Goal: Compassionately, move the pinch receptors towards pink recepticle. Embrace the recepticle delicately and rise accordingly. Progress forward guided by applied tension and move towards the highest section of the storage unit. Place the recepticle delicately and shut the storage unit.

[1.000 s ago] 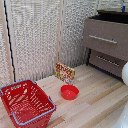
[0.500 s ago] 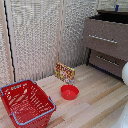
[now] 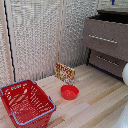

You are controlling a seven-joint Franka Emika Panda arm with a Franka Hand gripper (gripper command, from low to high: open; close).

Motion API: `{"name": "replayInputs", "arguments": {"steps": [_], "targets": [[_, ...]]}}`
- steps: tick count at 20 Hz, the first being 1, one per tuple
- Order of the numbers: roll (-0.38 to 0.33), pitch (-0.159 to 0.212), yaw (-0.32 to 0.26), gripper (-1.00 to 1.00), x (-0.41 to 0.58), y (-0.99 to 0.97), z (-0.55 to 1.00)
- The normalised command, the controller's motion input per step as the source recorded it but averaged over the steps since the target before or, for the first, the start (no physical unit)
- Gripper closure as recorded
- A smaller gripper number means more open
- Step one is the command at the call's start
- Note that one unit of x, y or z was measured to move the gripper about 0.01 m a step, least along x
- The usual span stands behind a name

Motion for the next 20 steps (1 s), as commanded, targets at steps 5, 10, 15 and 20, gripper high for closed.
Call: {"name": "replayInputs", "arguments": {"steps": [5,10,15,20], "targets": [[-0.195,0.021,0.162,-1.0,0.23,0.3,-0.01],[-0.29,0.095,0.111,-1.0,0.032,0.31,0.0],[-0.373,0.124,0.072,-1.0,-0.017,0.25,-0.03],[-0.374,0.138,0.07,-1.0,-0.002,0.28,-0.16]]}}
